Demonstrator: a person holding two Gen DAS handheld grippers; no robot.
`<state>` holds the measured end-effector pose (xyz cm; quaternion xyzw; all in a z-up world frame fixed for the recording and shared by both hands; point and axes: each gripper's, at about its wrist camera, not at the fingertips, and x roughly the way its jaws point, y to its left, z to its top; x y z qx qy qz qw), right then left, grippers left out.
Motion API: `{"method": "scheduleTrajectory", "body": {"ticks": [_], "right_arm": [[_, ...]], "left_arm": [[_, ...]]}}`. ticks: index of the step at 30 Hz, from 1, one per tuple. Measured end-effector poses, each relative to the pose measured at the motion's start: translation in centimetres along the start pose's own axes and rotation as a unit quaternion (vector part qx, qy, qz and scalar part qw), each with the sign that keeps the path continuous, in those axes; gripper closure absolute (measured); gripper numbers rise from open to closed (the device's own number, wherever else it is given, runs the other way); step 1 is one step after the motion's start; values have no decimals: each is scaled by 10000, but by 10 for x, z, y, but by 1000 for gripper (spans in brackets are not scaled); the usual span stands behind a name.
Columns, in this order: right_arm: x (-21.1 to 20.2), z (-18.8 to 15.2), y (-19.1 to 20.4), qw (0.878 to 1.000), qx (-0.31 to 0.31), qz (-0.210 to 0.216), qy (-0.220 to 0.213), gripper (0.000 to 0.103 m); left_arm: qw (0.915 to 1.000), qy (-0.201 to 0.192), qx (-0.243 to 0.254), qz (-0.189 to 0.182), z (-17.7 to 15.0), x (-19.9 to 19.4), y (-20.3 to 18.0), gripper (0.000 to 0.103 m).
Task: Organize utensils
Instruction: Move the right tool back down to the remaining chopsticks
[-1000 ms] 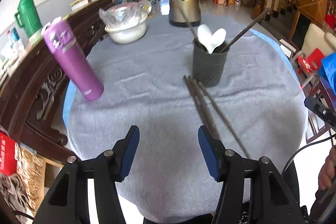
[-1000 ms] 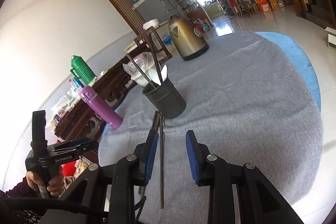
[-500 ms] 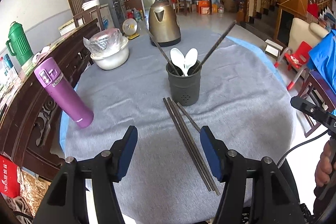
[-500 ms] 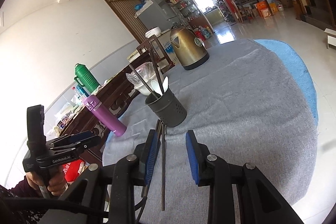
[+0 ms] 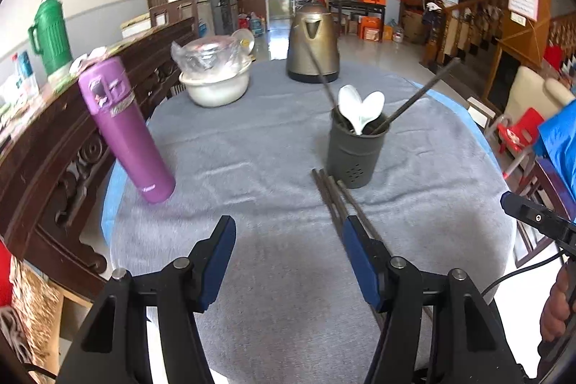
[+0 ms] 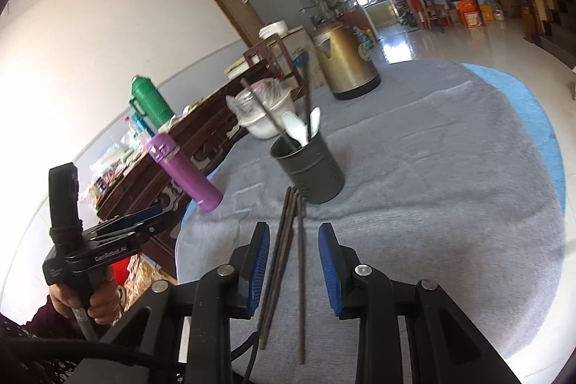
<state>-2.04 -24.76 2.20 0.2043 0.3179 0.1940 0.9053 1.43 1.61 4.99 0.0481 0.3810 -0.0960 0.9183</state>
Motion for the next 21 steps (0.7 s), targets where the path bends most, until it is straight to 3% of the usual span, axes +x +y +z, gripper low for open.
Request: {"method": "scheduleTrajectory", "body": {"ticks": [13, 21], "right_arm": [[55, -4, 45, 9957, -406, 136, 826, 72], [80, 22, 48, 9953, -428, -77, 871, 72]], "left_arm": [[9964, 193, -830, 44, -36, 20, 48, 40], [9970, 84, -772, -54, -23, 20, 57, 39]]}}
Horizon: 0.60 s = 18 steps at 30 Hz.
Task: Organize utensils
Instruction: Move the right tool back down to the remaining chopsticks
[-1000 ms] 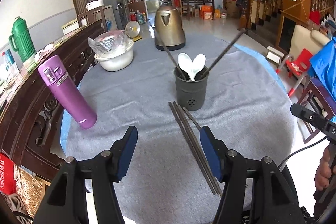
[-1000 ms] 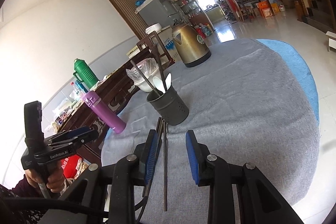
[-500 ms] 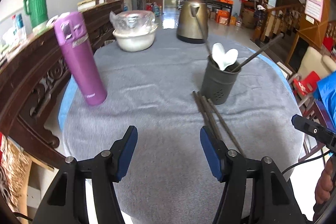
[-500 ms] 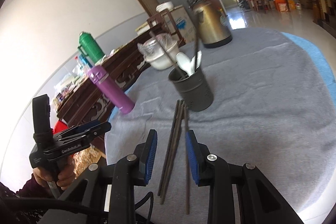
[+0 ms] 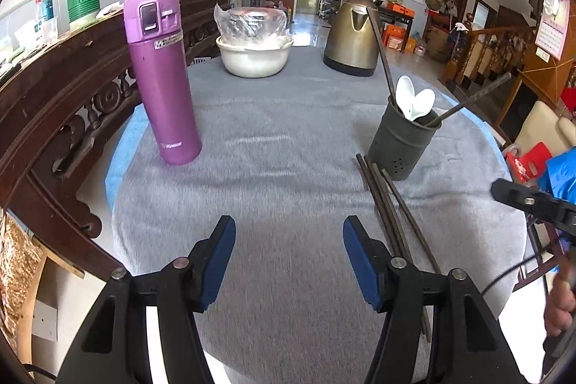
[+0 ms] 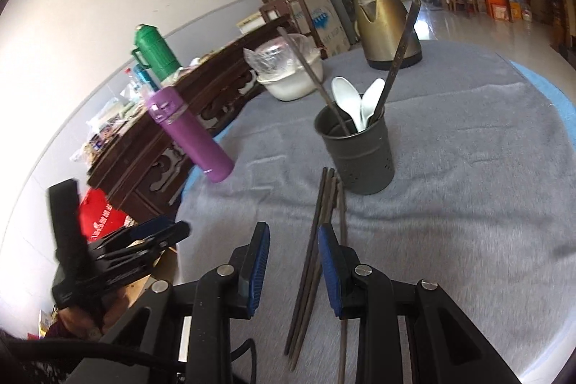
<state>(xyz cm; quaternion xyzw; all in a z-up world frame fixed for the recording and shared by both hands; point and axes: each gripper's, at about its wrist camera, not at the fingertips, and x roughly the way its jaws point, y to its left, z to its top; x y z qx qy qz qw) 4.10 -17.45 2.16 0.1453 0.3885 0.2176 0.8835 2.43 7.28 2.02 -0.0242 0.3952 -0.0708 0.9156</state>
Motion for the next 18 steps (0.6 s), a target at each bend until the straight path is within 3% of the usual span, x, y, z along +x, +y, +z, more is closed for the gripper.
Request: {"method": "scheduleTrajectory", "body": {"ticks": [6, 11, 18], "right_arm": [[46, 18, -14, 9988, 45, -266, 410, 72], [89, 23, -29, 9955, 22, -417, 851, 72], [125, 23, -32, 9917, -165, -582, 1138, 77]], "left_arm": [[9991, 271, -9, -313, 14, 20, -2, 38], [9982, 513, 5, -318, 21, 41, -7, 38], [9968, 743, 62, -284, 25, 61, -11, 38]]}}
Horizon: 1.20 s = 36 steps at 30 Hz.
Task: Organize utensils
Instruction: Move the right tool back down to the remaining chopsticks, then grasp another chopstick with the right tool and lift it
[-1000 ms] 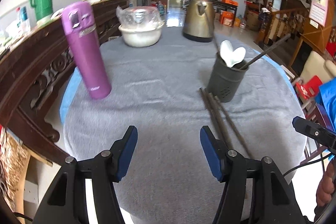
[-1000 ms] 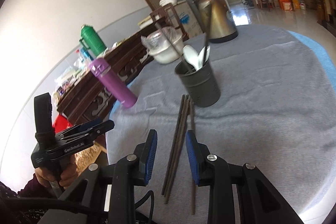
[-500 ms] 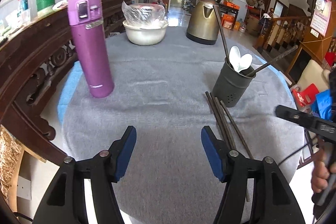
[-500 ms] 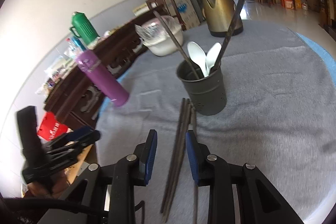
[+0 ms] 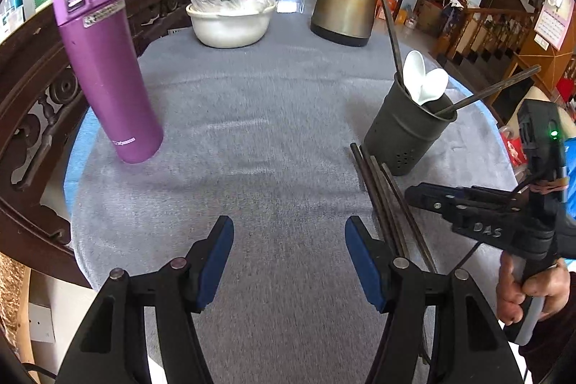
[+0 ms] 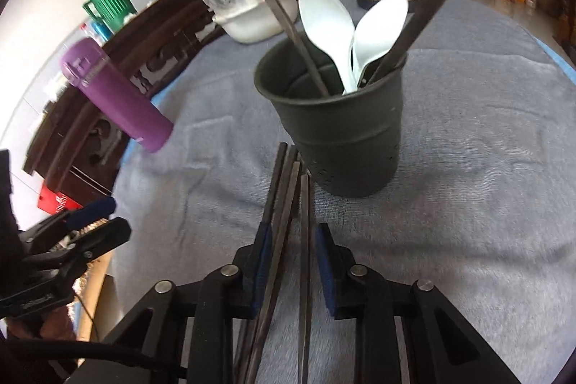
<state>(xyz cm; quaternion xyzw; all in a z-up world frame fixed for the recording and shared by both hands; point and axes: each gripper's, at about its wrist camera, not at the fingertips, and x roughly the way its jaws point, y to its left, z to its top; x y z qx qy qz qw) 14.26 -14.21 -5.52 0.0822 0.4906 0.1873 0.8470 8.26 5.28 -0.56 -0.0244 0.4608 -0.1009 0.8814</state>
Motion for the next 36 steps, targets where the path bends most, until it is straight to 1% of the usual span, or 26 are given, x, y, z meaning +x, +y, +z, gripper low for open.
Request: {"method": "scheduleTrajectory", "body": {"ticks": [2, 4, 5, 7, 12, 15, 17, 19, 20, 21, 22, 24, 27, 31, 36], "right_arm": [[7, 1, 0, 9999, -13, -104, 35, 80], [16, 0, 0, 9996, -36, -230, 148, 87], [17, 0, 0, 9996, -39, -242, 160, 89], [16, -1, -2, 9995, -75, -295, 102, 97], [-1, -11, -13, 9995, 72, -297, -27, 97], [-16, -20, -28, 9988, 343, -318, -124, 97], [-28, -25, -40, 9977, 544, -332, -218, 97], [-35, -29, -51, 9968, 688, -327, -251, 97], [-38, -31, -57, 9962, 765, -335, -255, 97], [-41, -32, -62, 9957, 815, -343, -259, 97], [-44, -34, -67, 9950, 898, -335, -266, 97], [-47, -37, -72, 9941, 1001, -280, -296, 97], [-52, -40, -76, 9934, 1071, -217, -336, 97], [-49, -40, -72, 9928, 1137, -149, -352, 97], [-49, -45, -73, 9918, 1230, -70, -347, 97]], "left_arm": [[10000, 47, -6, -29, 3, 3, -1, 38], [9999, 83, 2, -79, 7, 7, -3, 38], [9999, 90, 16, -102, 9, 8, -4, 38], [9998, 98, 74, -172, 13, 10, -8, 38], [9985, 258, 252, -422, 25, 24, -22, 38], [9970, 389, 327, -578, 31, 37, -33, 38], [9961, 541, 334, -618, 36, 49, -39, 38], [9945, 645, 358, -748, 39, 58, -44, 38], [9938, 718, 415, -743, 40, 64, -46, 40], [9941, 767, 429, -637, 40, 69, -49, 43], [9942, 815, 423, -561, 41, 73, -49, 48], [9934, 895, 433, -569, 42, 80, -50, 49], [9930, 1011, 474, -376, 42, 90, -52, 49], [9920, 1123, 476, -322, 41, 99, -55, 49], [9925, 1142, 282, -315, 43, 104, -52, 49]]}}
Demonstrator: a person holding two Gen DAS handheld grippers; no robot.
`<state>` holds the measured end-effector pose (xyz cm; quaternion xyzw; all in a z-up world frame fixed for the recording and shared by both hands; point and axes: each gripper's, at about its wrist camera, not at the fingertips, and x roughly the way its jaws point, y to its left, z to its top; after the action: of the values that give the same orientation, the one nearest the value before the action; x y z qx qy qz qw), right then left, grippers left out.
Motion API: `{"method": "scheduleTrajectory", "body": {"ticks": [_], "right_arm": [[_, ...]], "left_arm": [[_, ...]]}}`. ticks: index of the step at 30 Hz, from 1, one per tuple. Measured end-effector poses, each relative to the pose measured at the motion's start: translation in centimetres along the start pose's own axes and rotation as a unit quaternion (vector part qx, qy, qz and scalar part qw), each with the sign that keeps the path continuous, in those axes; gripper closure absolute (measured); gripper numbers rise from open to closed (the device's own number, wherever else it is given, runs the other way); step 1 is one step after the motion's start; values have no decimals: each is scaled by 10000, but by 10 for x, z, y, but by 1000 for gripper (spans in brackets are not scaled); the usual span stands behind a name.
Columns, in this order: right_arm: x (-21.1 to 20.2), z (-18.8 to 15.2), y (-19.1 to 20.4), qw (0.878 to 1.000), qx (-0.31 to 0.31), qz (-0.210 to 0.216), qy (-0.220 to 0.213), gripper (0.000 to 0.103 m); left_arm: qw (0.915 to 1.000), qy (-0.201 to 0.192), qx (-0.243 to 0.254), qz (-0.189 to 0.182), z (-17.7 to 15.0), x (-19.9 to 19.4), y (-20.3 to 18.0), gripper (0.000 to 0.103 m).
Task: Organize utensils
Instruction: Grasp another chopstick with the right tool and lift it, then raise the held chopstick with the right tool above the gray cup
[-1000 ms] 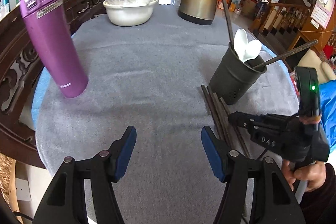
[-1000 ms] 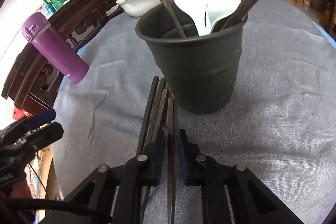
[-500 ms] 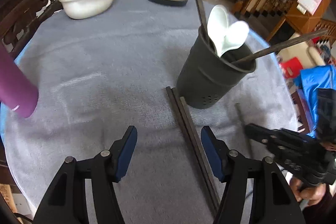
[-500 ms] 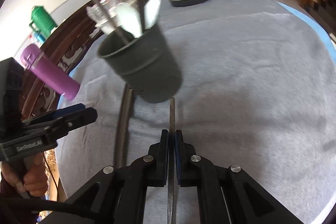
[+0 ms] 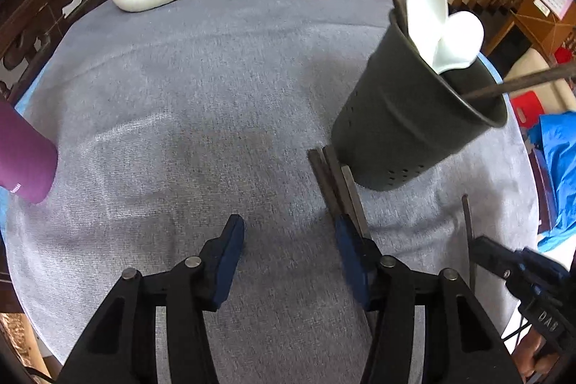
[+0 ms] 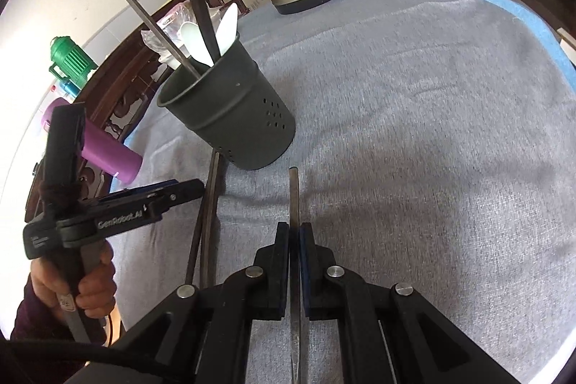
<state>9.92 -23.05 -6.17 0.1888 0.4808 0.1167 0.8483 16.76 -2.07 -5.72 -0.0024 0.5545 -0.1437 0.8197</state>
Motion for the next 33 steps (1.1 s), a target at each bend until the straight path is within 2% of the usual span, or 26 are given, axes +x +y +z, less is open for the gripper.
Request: {"method": "scheduleTrajectory", "body": {"ticks": [2, 9, 18, 19, 21, 23, 24, 30, 33], "right_arm": [[0, -2, -1, 10000, 18, -13, 6, 97], [8, -10, -15, 9993, 339, 58, 135, 97], [8, -12, -18, 9993, 322, 113, 135, 96], [8, -12, -19, 9993, 324, 124, 148, 96], [9, -12, -20, 9992, 342, 127, 169, 96], [10, -11, -20, 9992, 320, 109, 201, 94], [12, -9, -18, 9991, 291, 82, 298, 92], [13, 6, -2, 9988, 41, -148, 473, 92], [24, 15, 2, 9964, -26, -392, 746, 92]], "left_arm": [[9999, 34, -53, -83, 3, 1, -1, 49], [10000, 0, 59, -8, 0, 1, -10, 49], [10000, 84, -10, -52, 4, 11, -18, 51], [10000, 55, 3, -49, 5, 12, -18, 53], [10000, 10, 39, -62, 5, 14, -18, 66], [9999, -6, 64, -140, 6, 15, -17, 83], [9998, 5, 67, -181, 7, 15, -16, 83], [9988, -30, 323, -378, 7, 11, -21, 92], [9979, 57, 489, -428, 4, 9, -21, 93]]}}
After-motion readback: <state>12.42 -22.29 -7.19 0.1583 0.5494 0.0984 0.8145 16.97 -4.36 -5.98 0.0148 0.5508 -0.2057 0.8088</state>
